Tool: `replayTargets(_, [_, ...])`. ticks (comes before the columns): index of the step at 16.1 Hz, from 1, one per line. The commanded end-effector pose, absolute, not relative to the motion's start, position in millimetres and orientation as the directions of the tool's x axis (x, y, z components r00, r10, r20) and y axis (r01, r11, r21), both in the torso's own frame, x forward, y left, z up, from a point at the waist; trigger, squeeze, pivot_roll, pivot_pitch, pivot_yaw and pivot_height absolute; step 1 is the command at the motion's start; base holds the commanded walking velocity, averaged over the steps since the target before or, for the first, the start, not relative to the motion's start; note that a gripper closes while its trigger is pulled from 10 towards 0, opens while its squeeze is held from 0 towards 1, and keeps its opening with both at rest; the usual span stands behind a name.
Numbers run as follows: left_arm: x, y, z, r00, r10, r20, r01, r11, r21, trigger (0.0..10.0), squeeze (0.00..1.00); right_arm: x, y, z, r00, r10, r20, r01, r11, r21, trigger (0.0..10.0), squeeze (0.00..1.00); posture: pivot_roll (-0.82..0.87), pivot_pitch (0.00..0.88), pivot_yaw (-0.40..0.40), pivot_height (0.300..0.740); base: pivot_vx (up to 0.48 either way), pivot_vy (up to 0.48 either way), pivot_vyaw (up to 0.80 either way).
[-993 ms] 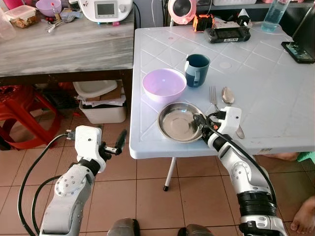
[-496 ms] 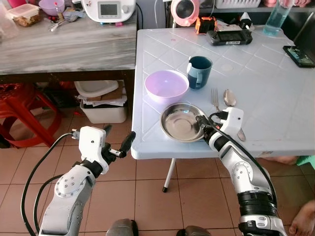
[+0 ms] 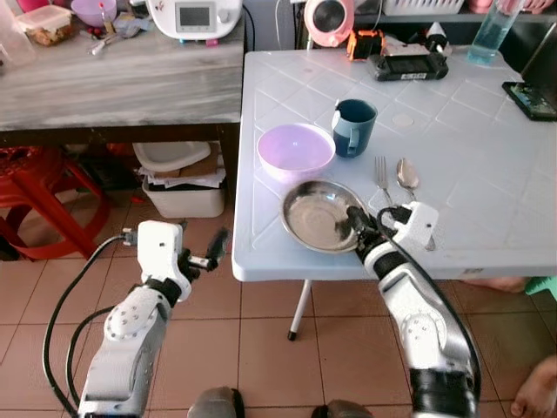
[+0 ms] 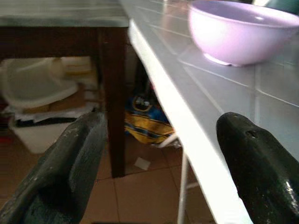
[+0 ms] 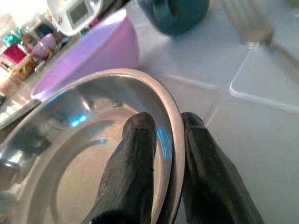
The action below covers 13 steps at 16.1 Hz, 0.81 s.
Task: Setting the table
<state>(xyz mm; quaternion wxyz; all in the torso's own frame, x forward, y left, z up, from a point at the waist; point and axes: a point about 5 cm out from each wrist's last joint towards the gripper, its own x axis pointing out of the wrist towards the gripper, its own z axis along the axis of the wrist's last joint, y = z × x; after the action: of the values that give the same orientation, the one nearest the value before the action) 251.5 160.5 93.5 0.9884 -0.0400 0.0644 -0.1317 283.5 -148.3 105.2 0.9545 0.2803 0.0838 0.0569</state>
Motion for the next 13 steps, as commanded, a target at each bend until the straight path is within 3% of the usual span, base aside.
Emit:
replayTargets(1, [253,163,92,0.962,-0.245,-0.121,0.235,0.968,-0.086,10.0,0.00,282,-151,113,0.989,0.115,-0.093,-0.047,0.840,0.540,10.0,0.00,-0.02,0.000,0.020,0.740,0.000,0.000,0.00])
replayTargets(13, [267,154,93,0.968,-0.239,-0.081,0.232,0.969,-0.083,10.0,0.00,274,-164,113,0.994,-0.004,-0.109,0.056,0.876,0.479,10.0,0.00,-0.04,0.000,0.026,0.740,0.000,0.450,0.00])
